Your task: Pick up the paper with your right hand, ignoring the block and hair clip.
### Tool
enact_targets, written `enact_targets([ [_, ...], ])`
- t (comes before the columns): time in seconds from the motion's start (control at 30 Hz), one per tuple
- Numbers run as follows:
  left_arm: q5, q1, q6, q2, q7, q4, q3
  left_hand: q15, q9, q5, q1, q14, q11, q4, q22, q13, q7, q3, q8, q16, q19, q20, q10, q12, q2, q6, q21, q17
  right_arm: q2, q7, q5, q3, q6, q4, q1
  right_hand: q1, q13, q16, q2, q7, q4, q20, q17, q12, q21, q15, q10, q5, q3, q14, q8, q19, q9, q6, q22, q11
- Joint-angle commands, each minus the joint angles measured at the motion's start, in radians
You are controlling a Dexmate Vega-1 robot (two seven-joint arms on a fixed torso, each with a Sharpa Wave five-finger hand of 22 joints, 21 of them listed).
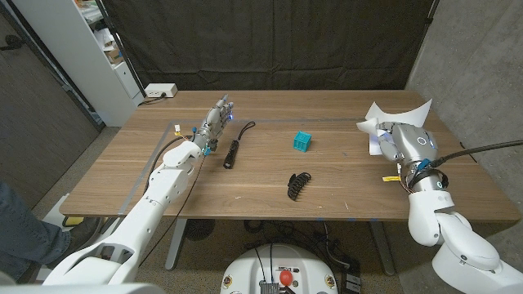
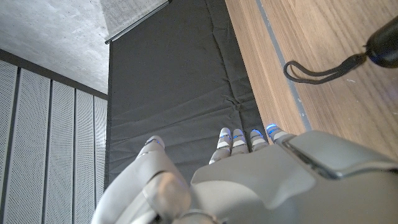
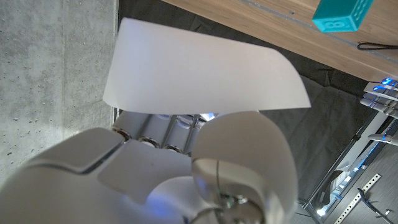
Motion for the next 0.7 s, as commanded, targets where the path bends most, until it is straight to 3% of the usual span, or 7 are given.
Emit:
enact_targets([
  [0.03,-0.001,0.003,-0.004,0.001,0.002,-0.002,-0.003,0.001,0.006,-0.004,0.005,-0.012,-0.006,-0.004,0.005,0.001,0.000,-0.001,0.002,0.000,-0.069,0.007,-0.001,-0.001,0.011,0.008,0.001,0.004,0.032,0.016,-0.031,0.046,0.039,-0.007,-0.011,0.010,0.003,-0.007,0.004,-0.009,0.003,0.005,0.005,-0.005,0.010,-0.080,-0.001,-0.001,0.003,0.009,0.007,-0.001,0.005,0.012,0.004,-0.001],
  [0.7,0.003,-0.007,0.000,-0.006,0.002,0.009,0.005,0.000,0.006,-0.004,0.005,-0.012,-0.005,-0.005,0.005,0.001,-0.001,-0.003,0.002,0.000,-0.069,0.008,-0.001,-0.001,0.012,0.009,0.001,0.004,0.088,0.032,-0.058,0.069,0.112,0.020,-0.006,0.012,0.004,-0.014,0.003,-0.009,0.005,0.004,0.013,-0.007,0.025,-0.080,0.002,-0.002,0.003,0.014,0.009,-0.005,0.003,0.009,0.004,-0.001],
])
